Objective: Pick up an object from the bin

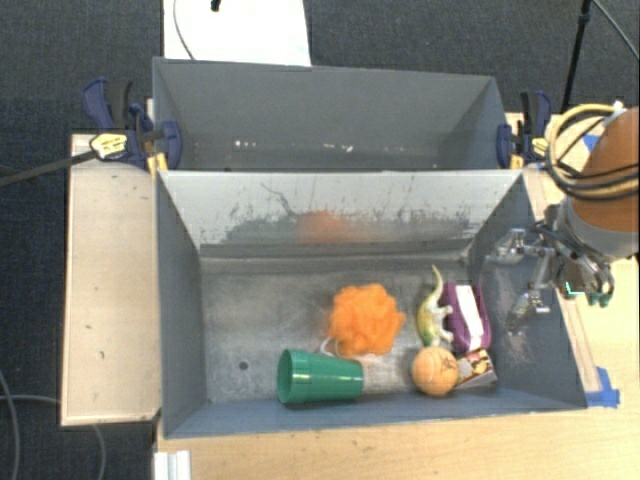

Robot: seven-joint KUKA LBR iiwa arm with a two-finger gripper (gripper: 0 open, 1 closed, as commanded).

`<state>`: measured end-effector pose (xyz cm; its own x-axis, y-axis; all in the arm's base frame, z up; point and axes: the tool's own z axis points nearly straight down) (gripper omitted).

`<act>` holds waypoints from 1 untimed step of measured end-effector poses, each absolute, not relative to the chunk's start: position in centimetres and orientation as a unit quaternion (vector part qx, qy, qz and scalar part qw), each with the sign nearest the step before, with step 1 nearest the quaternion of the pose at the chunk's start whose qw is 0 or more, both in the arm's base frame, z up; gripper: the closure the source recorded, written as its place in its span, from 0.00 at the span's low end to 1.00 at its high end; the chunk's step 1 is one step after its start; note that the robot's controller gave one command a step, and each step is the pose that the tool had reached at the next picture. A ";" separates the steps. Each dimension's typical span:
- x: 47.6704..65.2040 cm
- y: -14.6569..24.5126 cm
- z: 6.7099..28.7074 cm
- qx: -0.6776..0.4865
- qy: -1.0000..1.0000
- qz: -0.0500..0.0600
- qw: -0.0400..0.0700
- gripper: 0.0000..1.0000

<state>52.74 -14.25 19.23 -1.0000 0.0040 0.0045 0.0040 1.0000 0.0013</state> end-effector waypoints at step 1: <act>52.9 -14.2 19.7 0.000 -1.000 0.000 -0.002 0.00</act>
Offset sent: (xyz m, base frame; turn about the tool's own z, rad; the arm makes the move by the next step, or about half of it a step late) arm -0.0500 0.0046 0.0431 -0.0651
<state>52.92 -14.20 19.67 -1.0000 -0.0001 -0.0033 -0.0001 1.0000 -0.0005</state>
